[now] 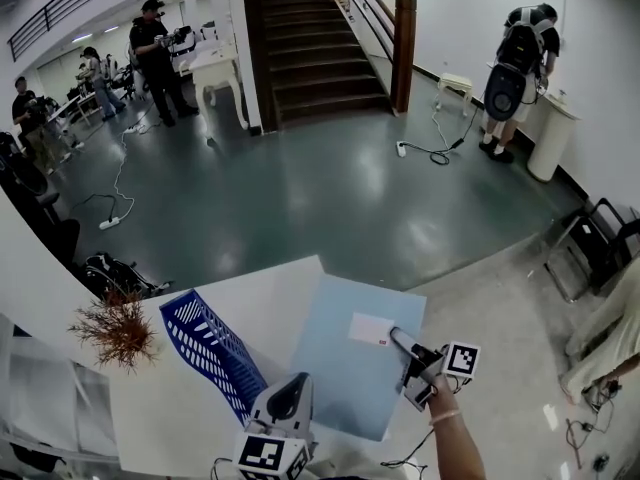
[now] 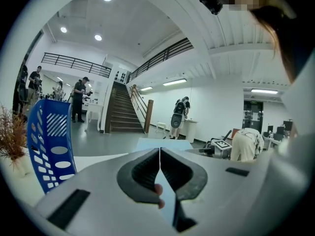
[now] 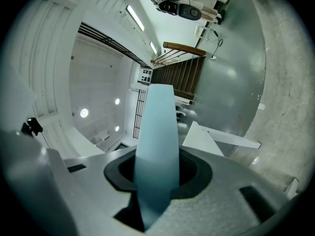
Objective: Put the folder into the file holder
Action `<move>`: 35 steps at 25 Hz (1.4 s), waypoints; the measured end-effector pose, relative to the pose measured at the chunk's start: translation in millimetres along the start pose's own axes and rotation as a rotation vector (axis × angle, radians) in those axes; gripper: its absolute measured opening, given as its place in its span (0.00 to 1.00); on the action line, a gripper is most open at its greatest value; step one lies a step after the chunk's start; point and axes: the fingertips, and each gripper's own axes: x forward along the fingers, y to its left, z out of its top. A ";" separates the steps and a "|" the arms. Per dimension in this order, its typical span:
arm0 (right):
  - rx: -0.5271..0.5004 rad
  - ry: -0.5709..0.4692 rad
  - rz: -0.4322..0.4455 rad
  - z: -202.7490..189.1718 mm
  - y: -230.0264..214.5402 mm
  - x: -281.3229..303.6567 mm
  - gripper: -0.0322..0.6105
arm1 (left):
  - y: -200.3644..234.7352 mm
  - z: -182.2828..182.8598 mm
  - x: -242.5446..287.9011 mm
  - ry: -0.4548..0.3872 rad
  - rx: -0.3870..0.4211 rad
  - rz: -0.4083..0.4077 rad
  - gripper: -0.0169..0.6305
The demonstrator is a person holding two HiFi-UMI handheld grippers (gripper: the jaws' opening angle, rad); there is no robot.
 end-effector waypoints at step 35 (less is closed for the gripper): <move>-0.178 -0.297 0.027 -38.9 113.6 -91.4 0.25 | 3.1 -12.1 -124.3 -0.052 0.034 -0.050 0.04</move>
